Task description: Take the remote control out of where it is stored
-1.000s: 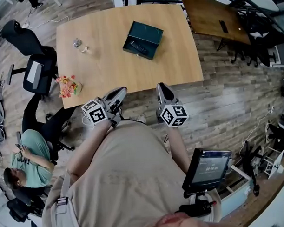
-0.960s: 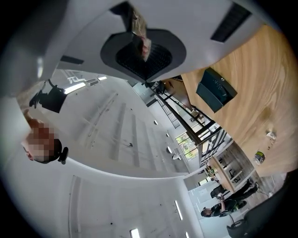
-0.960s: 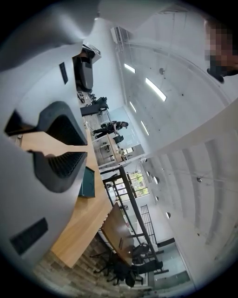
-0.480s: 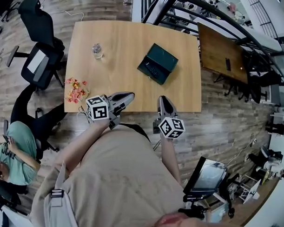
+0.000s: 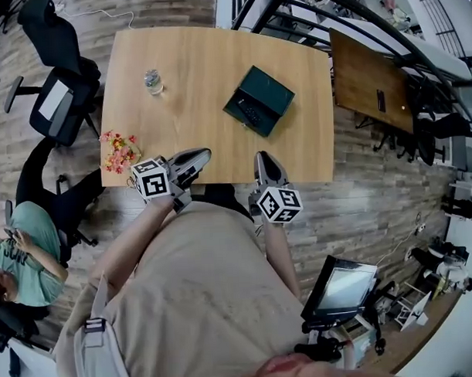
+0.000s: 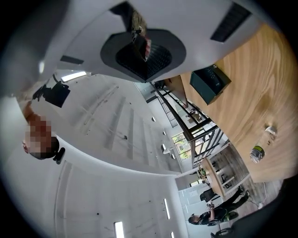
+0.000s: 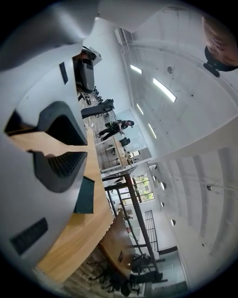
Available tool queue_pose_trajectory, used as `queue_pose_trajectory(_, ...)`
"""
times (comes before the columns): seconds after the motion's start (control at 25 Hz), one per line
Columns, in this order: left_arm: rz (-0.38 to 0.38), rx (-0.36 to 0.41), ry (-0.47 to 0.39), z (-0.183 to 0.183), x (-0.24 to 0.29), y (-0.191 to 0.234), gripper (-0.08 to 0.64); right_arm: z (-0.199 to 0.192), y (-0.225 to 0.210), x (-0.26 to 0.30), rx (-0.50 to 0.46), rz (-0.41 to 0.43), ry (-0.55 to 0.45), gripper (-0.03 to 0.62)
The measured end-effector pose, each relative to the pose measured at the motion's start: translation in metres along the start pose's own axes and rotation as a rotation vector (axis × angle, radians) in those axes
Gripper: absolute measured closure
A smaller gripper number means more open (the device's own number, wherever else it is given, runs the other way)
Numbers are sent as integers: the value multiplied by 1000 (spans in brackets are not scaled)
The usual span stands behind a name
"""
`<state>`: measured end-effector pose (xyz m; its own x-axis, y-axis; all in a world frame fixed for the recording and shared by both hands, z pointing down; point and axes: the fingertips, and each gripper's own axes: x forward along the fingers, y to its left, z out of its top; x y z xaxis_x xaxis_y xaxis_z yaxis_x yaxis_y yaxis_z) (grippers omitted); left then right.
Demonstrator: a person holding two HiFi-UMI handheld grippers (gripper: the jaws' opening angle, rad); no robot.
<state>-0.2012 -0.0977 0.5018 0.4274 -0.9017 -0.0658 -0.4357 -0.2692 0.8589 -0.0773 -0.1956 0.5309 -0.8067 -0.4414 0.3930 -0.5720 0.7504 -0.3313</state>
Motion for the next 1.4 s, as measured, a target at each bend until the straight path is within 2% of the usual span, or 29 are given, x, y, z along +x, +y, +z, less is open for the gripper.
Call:
queue_pose_trajectory(0.12,18,6,2,-2,26,-2,555,10,-24,7,1,16,7,546)
queue_pose_trajectory(0.32,69,90,7,6,66,-14,555,33,-63,22,1,56,11,546)
queue_pose_trajectory(0.44,127,118,-28,18,84,-11,555,47,-80,37,-28,91,15,546)
queue_pose_trajectory(0.6,187,172,-95,29,96,-11,555,46,-108,57,-56,120,57,546)
queue_pose_trajectory(1.08,407,206,-241,30,91,14,554,8,-154,112,-225,220,258,546)
queue_pose_trajectory(1.2,440,230,-273,29,90,19,554,-6,-160,127,-267,261,293,546)
queue_pose_trajectory(1.4,483,263,-304,26,91,23,554,-51,-174,157,-354,309,437,486)
